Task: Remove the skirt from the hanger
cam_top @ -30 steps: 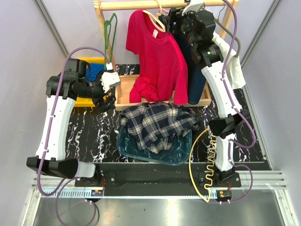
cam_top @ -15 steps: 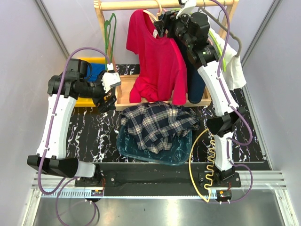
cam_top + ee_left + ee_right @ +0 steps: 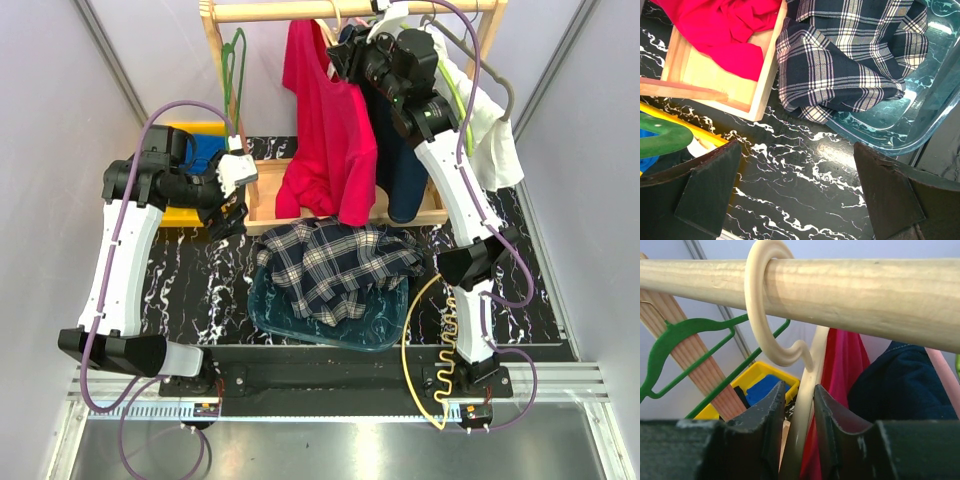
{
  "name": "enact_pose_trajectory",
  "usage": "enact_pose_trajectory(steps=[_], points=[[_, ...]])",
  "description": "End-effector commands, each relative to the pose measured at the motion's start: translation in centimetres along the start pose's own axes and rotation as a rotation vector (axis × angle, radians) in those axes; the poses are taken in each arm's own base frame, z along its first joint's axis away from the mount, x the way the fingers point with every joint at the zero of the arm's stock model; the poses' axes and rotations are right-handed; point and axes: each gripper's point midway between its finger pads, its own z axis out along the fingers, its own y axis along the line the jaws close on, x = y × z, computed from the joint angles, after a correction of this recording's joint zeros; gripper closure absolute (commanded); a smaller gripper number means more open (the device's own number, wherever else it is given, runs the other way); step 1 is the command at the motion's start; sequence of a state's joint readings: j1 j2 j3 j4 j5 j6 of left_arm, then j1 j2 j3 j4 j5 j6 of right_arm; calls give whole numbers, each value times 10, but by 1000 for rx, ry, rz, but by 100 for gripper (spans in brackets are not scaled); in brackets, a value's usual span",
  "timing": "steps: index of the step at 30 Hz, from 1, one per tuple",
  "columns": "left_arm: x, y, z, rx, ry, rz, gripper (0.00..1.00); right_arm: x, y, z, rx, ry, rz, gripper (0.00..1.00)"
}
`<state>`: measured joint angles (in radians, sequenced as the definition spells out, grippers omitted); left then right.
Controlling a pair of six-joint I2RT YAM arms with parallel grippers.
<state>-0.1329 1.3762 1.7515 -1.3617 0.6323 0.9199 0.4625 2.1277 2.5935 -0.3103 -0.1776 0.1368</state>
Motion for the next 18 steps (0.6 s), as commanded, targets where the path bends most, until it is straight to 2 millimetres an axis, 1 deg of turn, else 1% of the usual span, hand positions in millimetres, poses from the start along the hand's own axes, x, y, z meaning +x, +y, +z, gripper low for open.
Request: enact_pose_trajectory(steps=[1,2,4,5,7,8,9,11,12,14,15,17,18], points=[[11,-24,-2,78,32,-63,1,-10,11,1,-25,-34,-9,71],[11,-24,-3,78,33,-62,1,-9,11,2,-15,-33,-9,77],[11,-23,-3,74,34,-58,1,-3,10,4,9,-24,-22,98],[11,-23,-3,74,34,-58,1,-1,14,6,23,-25,-30,100],[11,-23,-2,77,32,-58,1,-2,19,8,35,-34,-99,100],[11,-23,-2,77,30,-57,1,-5,33,8,47,-47,-116,100],[11,-24,-2,78,32,-60,1,-14,37,7,47,-70,-196,100],[11,-24,-1,82,27,-61,1,-30,42,5,73,-122,-208,100],[10,-24,-1,83,26,-61,1,-46,49,-1,69,-161,-201,100],[9,-23,0,84,20,-61,1,-66,52,-7,77,-210,-208,100],[9,-23,0,83,20,-61,1,-87,55,-17,80,-253,-216,100],[7,-24,-1,84,9,-59,1,-107,57,-28,86,-298,-224,100],[6,-24,-1,85,6,-60,1,-126,60,-41,88,-331,-236,100]])
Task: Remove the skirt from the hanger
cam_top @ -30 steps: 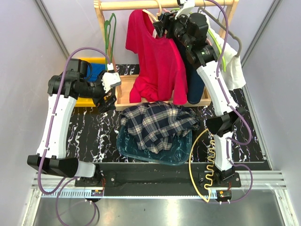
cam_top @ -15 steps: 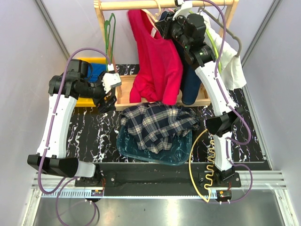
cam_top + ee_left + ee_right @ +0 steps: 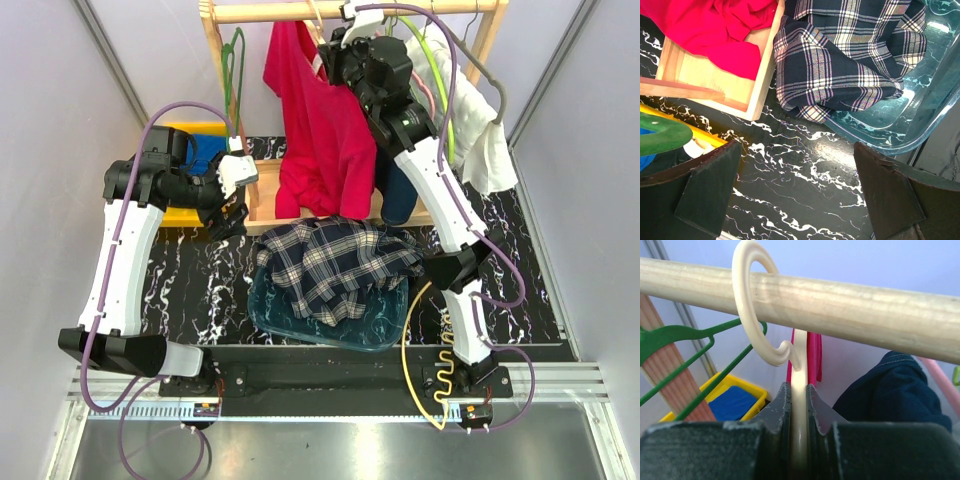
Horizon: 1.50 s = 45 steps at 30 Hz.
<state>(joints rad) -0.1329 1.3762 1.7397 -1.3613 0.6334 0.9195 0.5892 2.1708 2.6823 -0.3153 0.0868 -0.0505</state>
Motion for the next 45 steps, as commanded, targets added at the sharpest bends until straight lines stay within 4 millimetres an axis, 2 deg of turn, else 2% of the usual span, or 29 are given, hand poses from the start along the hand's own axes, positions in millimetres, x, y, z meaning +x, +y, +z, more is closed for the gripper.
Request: enact_pose_trajectory(steps=[1,2,3,5,6,8,9,11,12,14,15,17,18,20,22,26,30,31,32,33,34,37,38,40,41,42,43,44,45], points=[[3,-23,-3,78,-2,-53,1,-133,8,-51,-23,-294,-55,100],[2,-23,-3,77,-4,-58,1,-135,8,-55,-24,-289,-62,100],[2,-23,-3,77,-8,-57,1,-155,6,-70,-22,-318,-69,100],[1,-23,-3,76,-14,-61,1,-162,6,-81,-29,-318,-84,100],[0,-23,-2,75,-17,-61,1,-182,5,-99,-31,-350,-86,100],[0,-23,-2,76,-22,-64,1,-192,5,-113,-42,-359,-91,100],[-2,-22,-2,67,-29,-57,1,-209,5,-130,-49,-387,-84,100],[-2,-21,-2,63,-30,-61,1,-215,9,-143,-82,-379,-73,100],[-3,-20,-2,57,-36,-57,1,-230,10,-162,-95,-401,-48,100],[-5,-20,-2,56,-40,-58,1,-224,19,-171,-153,-363,-32,100],[-6,-20,-4,49,-46,-52,1,-232,20,-187,-164,-367,-8,100],[-8,-19,-4,40,-55,-57,1,-211,22,-190,-176,-281,2,100],[-9,-18,-4,35,-61,-53,1,-216,20,-206,-177,-280,20,100],[-12,-19,-6,35,-71,-50,1,-192,24,-211,-197,-193,32,100],[-17,-19,-7,33,-90,-44,1,-181,26,-228,-213,-127,88,100],[-46,-20,-21,31,-182,2,1,-158,43,-254,-296,2,191,100],[-99,-32,-53,49,-396,147,1,-167,59,-292,-388,42,299,100],[-118,-44,-63,93,-504,195,1,-165,64,-299,-415,60,321,100],[-121,-46,-65,111,-553,178,1,-163,72,-307,-466,81,336,100],[-141,-50,-83,66,-646,303,1,-164,74,-315,-477,96,367,100],[-149,-58,-90,95,-699,334,1,-159,75,-318,-478,122,381,100],[-168,-62,-102,136,-778,357,1,-157,76,-328,-481,136,413,100],[-170,-62,-103,161,-782,306,1,-162,76,-331,-484,125,422,100],[-182,-56,-113,123,-823,361,1,-172,76,-339,-490,106,425,100],[-178,-53,-106,163,-820,250,1,-185,76,-346,-500,74,422,100],[-193,-48,-119,109,-875,349,1,-187,75,-349,-498,75,422,100],[-194,-49,-123,111,-893,334,1,-192,75,-354,-500,62,423,100],[-190,-49,-116,165,-895,228,1,-201,74,-361,-507,37,426,100],[-198,-48,-123,130,-934,304,1,-203,75,-364,-516,36,431,100]])
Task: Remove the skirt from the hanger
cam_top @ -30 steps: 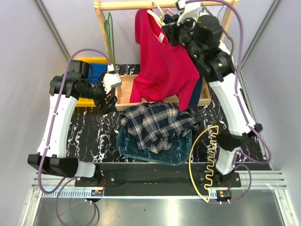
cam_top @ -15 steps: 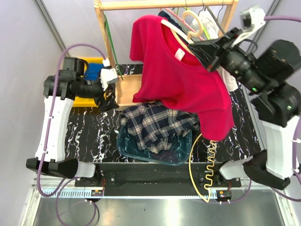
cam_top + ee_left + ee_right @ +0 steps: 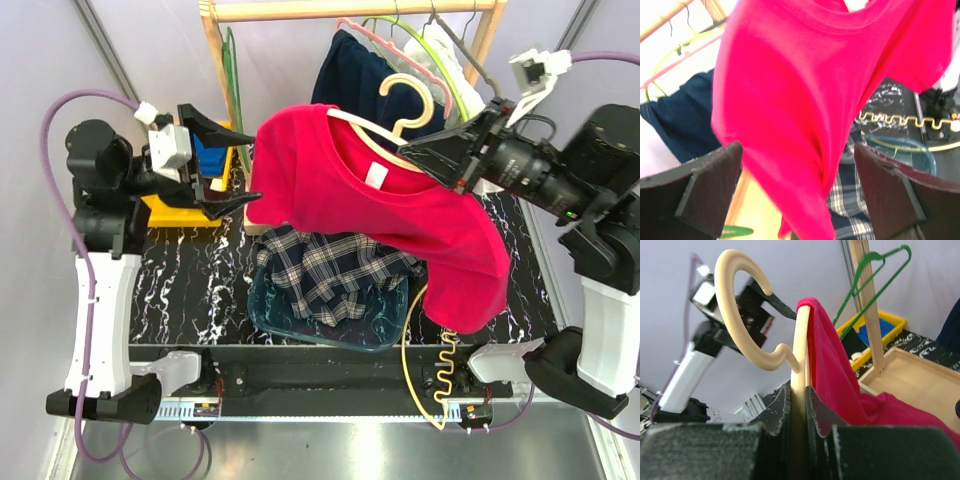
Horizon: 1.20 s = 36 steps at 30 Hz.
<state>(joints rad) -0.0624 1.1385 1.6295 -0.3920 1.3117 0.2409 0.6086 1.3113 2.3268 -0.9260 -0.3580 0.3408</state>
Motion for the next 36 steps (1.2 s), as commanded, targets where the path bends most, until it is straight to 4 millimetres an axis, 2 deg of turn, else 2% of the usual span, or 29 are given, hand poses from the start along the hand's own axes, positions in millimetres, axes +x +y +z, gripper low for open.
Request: enact_pose_trajectory(steps=[1,5,9,10,11,16,20,22,25,26,30,36], points=[[-27,11,5,26,-130,15,1,-43,47,-41,-128,-146,-12,100],[-23,34,5,-66,-152,-18,1,-46,56,-51,-152,-159,-4,100],[-40,54,4,-131,-217,4,1,-43,55,-49,-153,-149,-1,100],[-48,51,4,-111,-233,-37,1,-41,55,-47,-155,-140,2,100],[-59,48,4,-85,-261,7,1,-40,54,-45,-157,-136,3,100],[-65,45,11,-16,-296,-117,1,-39,52,-35,-169,-131,-4,100],[-56,25,21,61,-277,-161,1,-39,45,-24,-161,-131,-20,100],[-48,8,26,113,-258,-194,1,-43,44,-21,-158,-151,-39,100],[-37,-6,29,146,-245,-237,1,-52,40,-15,-150,-195,-76,100],[-35,-8,29,150,-242,-252,1,-59,43,-16,-160,-225,-92,100],[-23,-16,30,172,-218,-278,1,-65,43,-11,-166,-248,-116,100],[-8,-14,32,179,-198,-313,1,-76,49,-14,-182,-285,-147,100]])
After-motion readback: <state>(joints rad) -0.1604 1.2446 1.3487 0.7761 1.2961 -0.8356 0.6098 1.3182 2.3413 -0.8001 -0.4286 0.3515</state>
